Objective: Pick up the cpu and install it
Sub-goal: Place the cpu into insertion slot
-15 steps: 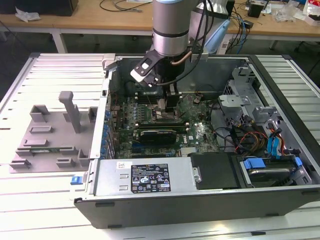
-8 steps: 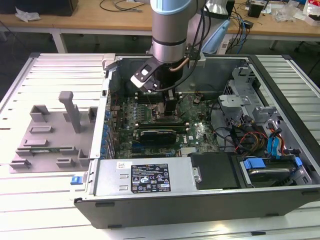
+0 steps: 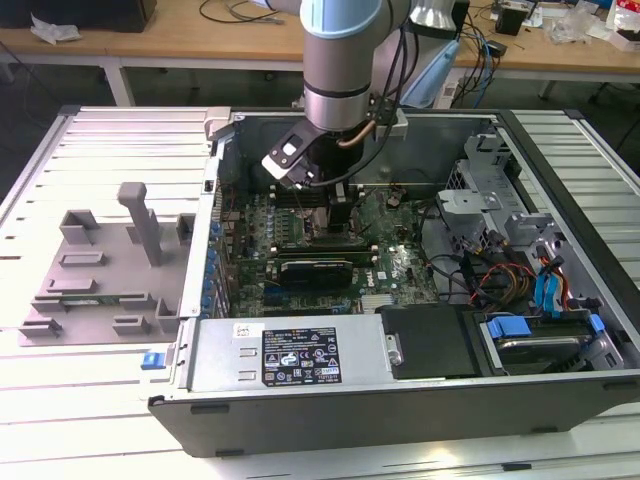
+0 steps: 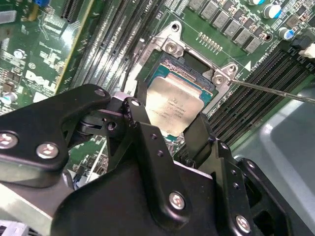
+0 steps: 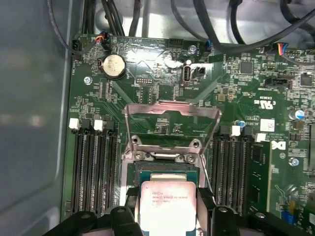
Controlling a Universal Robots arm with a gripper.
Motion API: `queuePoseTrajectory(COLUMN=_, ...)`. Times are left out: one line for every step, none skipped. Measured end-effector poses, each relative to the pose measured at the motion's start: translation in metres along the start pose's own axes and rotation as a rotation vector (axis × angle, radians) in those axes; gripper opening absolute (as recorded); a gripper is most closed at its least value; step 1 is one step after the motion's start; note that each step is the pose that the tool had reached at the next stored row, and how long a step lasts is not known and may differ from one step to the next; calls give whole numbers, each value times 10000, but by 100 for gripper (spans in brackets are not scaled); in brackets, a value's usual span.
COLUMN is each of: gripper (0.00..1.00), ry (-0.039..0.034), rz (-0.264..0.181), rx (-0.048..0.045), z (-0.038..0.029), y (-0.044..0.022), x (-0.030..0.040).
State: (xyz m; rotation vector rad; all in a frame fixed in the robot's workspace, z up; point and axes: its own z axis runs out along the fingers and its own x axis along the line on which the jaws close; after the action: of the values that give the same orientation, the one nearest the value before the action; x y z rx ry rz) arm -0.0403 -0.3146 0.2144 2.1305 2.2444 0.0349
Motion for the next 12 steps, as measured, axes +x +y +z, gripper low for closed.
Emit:
queuePoseTrajectory(gripper=55, ry=-5, rz=-2, rx=3, z=18, y=0, x=3)
queuePoseTrajectory(gripper=55, ry=-8, rz=-3, rx=5, z=31, y=0, x=5)
queuePoseTrajectory(gripper=55, ry=-10, rz=0, rx=11, z=59, y=-3, x=11)
queuePoseTrajectory(gripper=55, ry=-10, rz=0, rx=15, z=72, y=-3, x=16)
queuePoseTrajectory(gripper=55, ry=-11, rz=-1, rx=17, z=82, y=-3, x=19)
queuePoseTrajectory(gripper=55, ry=-10, rz=-2, rx=17, z=116, y=-4, x=32)
queuePoseTrajectory(gripper=55, ry=-11, rz=-2, rx=19, z=126, y=-4, x=33)
queuePoseTrajectory(gripper=55, ry=-15, rz=52, rx=20, z=129, y=-5, x=33)
queuePoseTrajectory(gripper=55, ry=-17, rz=117, rx=20, z=131, y=-5, x=33)
queuePoseTrajectory(gripper=55, ry=-21, rz=195, rx=23, z=132, y=-5, x=33)
queuePoseTrajectory(gripper=55, ry=-26, rz=301, rx=24, z=133, y=-5, x=33)
queuePoseTrajectory(gripper=55, ry=-26, rz=308, rx=24, z=133, y=-5, x=33)
